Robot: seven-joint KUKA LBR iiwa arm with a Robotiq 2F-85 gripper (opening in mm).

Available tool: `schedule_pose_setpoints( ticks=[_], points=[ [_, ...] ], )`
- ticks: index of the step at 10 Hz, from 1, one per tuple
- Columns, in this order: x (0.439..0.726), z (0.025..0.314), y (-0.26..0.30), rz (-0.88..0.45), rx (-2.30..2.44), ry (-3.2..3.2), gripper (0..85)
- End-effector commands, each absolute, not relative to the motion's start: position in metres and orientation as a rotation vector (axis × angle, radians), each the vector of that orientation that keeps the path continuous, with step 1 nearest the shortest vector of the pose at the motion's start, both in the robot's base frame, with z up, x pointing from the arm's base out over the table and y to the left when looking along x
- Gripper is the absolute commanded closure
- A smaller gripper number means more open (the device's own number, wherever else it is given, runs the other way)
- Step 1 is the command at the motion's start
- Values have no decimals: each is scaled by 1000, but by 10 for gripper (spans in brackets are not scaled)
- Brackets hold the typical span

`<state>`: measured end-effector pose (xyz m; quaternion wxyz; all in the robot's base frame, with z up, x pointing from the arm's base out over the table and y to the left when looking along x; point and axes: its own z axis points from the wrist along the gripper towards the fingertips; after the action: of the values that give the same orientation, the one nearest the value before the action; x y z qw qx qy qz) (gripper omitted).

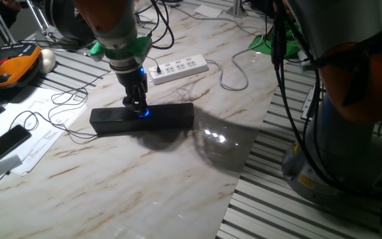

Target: Turn the knob to increase the volume of the speaker

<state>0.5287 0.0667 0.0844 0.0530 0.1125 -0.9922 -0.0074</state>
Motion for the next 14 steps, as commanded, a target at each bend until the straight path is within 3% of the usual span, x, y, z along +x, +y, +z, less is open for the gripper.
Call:
schedule_pose_setpoints(
  ticks=[1,14],
  points=[
    [529,84,68,-11,315,-3026,680],
    [527,78,79,1,38,-3070,680]
  ],
)
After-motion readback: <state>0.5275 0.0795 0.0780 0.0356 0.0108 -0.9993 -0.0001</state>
